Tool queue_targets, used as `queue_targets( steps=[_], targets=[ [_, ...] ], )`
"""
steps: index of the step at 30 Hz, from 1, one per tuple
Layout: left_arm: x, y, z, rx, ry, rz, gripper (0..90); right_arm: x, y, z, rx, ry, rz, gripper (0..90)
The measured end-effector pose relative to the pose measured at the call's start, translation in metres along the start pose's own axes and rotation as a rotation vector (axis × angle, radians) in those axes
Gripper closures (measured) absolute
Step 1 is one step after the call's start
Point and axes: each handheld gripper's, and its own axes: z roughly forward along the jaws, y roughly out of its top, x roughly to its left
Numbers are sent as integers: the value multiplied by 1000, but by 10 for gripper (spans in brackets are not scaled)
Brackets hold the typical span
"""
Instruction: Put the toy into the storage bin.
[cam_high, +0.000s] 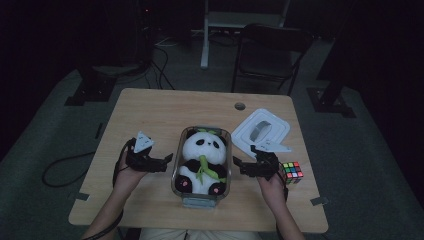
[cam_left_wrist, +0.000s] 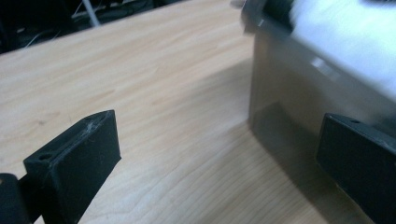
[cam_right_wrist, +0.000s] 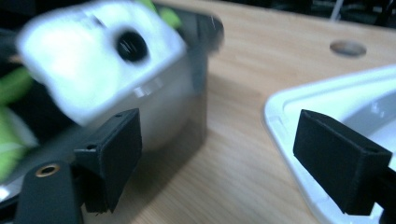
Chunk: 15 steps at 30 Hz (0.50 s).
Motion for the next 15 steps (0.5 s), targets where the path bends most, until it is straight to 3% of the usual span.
queue_targets(
  steps=[1, 6, 9, 11, 13, 15],
  targets=[
    [-1, 4, -3, -15, -2, 7, 8, 4, 8, -6, -26, 16, -8, 153],
    [-9, 21, -12, -63, -23, 39, 8, 11, 24, -8, -54, 60, -31, 153],
    [-17, 36, -11, -92, -70, 57, 8, 16, 38, -2, -55, 87, -47, 160],
    [-19, 40, -10, -91, -81, 65, 9, 20, 44, 3, -55, 96, -61, 160],
    [-25, 46, -6, -95, -122, 75, 9, 25, 49, 9, -52, 111, -74, 160],
    [-31, 49, -5, -111, -130, 93, 69, 29, 52, 12, -44, 133, -83, 161]
  ],
)
